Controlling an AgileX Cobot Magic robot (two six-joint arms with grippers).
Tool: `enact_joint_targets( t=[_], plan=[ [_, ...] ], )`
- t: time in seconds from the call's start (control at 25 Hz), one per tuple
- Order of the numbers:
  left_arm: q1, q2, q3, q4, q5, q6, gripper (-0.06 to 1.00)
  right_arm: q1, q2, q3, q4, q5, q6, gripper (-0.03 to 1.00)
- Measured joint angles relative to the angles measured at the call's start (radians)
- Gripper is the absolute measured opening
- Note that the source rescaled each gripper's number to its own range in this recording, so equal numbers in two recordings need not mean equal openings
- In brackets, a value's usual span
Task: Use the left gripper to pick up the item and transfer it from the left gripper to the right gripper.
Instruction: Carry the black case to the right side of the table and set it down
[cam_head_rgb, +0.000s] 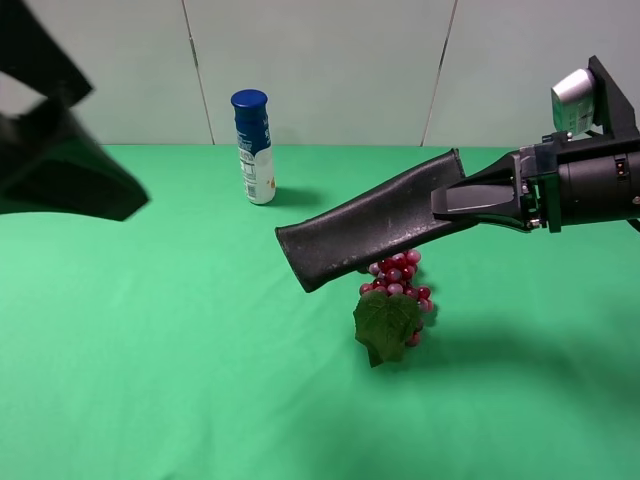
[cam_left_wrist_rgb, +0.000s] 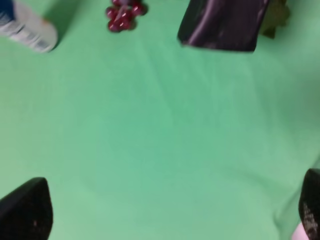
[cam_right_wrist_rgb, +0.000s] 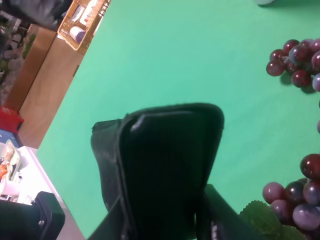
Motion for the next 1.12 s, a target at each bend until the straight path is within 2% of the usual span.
enact_joint_targets(
  t=[0.36, 0.56, 0.8, 1.12],
  plan=[
    [0.000, -0.371, 0.273, 0.017, 0.025, -0.097, 0.98, 0.000, 0.000, 0.000, -0.012, 0.000, 0.000, 0.04],
    [0.000, -0.591, 0.411, -0.021, 0.025, -0.111, 0.98, 0.000, 0.000, 0.000, -0.019, 0.000, 0.000, 0.04],
    [0.000, -0.800, 0.537, -0.035, 0.024, -0.144, 0.98, 0.000, 0.000, 0.000, -0.027, 0.002, 0.000, 0.04],
    [0.000, -0.961, 0.649, -0.076, 0.024, -0.184, 0.98, 0.000, 0.000, 0.000, -0.027, 0.004, 0.000, 0.04]
  ],
)
